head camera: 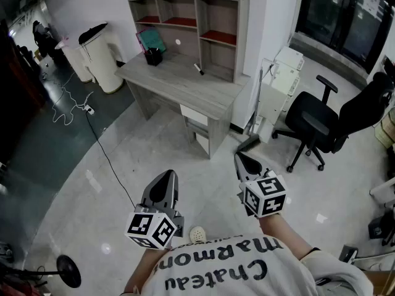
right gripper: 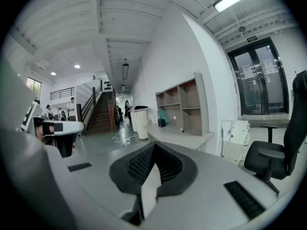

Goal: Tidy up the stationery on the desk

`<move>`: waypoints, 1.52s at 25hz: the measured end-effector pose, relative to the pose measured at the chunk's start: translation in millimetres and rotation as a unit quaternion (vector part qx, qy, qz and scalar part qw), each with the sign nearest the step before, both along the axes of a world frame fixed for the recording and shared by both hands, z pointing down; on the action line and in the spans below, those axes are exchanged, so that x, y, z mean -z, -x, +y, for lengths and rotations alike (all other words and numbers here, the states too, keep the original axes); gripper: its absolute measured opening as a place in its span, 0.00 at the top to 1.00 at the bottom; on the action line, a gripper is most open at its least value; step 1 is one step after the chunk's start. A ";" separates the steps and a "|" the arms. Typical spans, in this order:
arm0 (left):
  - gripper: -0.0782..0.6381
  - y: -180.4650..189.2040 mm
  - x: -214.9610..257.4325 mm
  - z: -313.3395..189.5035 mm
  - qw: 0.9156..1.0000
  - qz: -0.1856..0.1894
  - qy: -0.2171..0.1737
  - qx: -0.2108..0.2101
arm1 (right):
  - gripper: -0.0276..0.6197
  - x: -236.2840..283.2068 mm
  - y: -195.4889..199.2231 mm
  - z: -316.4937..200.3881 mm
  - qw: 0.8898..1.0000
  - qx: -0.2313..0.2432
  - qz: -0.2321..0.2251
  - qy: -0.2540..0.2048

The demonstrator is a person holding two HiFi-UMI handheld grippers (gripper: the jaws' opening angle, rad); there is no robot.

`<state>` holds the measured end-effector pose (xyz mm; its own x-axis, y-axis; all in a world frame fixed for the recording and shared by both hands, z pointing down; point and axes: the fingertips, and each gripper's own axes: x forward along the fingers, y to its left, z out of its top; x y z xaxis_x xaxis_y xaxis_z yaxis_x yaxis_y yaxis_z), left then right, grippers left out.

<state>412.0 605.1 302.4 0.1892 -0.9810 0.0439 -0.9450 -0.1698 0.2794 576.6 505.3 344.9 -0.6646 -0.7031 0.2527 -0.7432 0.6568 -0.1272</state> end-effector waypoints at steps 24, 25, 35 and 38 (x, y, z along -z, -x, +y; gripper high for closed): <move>0.87 102.6 3.2 -47.7 0.999 0.032 -0.005 0.003 | 0.94 11.6 90.7 -47.7 0.999 0.002 -0.032 -0.005; 0.87 109.3 3.5 -48.5 0.999 0.032 -0.006 0.002 | 0.94 11.7 98.2 -48.2 0.999 0.004 -0.033 -0.006; 0.87 161.5 -6.1 -38.6 0.999 0.046 -0.001 0.015 | 0.94 -7.0 162.4 -44.3 0.998 0.050 -0.013 0.027; 0.87 175.0 -14.0 -35.0 0.998 0.063 -0.002 0.025 | 0.94 -15.3 181.7 -46.4 0.997 0.069 -0.008 0.037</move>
